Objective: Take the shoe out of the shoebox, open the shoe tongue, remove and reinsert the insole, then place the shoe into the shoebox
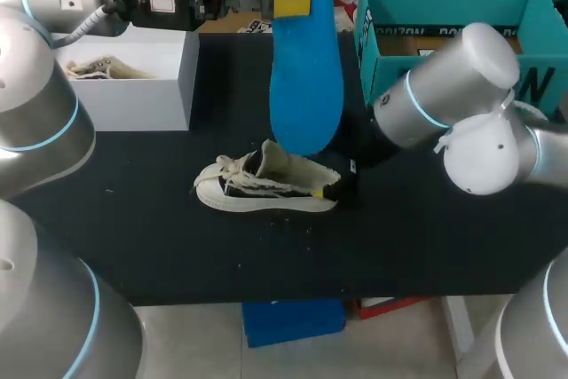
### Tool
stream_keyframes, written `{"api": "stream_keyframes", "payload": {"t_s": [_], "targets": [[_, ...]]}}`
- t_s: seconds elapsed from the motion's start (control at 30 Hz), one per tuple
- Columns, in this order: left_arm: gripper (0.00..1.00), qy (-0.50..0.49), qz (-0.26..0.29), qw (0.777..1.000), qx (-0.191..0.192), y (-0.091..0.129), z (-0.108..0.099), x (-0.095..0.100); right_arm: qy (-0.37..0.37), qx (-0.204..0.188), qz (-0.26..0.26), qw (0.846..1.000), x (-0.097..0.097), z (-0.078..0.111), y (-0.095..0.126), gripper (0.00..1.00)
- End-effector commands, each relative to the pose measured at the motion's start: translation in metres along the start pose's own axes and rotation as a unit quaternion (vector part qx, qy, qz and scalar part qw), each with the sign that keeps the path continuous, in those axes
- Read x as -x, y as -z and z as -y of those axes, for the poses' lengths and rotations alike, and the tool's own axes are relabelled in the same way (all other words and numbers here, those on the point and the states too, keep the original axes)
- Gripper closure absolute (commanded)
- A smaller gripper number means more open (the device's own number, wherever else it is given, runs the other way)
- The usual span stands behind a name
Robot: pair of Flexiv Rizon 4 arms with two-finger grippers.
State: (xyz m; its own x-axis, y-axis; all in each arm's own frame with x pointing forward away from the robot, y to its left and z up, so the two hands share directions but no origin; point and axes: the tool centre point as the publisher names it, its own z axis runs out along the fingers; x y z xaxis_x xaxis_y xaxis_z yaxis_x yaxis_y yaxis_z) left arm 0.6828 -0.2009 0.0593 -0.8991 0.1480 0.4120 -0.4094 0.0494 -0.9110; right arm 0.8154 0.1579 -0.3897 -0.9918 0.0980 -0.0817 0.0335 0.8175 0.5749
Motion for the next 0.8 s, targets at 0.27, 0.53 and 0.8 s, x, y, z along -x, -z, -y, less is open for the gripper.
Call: {"api": "stream_keyframes", "payload": {"t_s": [0.27, 0.53, 0.8], "targets": [[1.00, 0.000, 0.001, 1.000, 0.000, -0.002, -0.001, 0.001, -0.008, 0.106, 0.003, 0.994, -0.001, 0.011, -0.012, 0.00], [1.00, 0.000, 0.001, 1.000, 0.000, -0.002, -0.001, 0.001, -0.019, 0.142, -0.004, 0.990, -0.004, 0.017, -0.018, 0.00], [1.00, 0.000, 0.001, 1.000, 0.000, -0.002, -0.001, 0.001, -0.025, 0.164, -0.009, 0.986, -0.004, 0.018, -0.024, 0.00]]}}
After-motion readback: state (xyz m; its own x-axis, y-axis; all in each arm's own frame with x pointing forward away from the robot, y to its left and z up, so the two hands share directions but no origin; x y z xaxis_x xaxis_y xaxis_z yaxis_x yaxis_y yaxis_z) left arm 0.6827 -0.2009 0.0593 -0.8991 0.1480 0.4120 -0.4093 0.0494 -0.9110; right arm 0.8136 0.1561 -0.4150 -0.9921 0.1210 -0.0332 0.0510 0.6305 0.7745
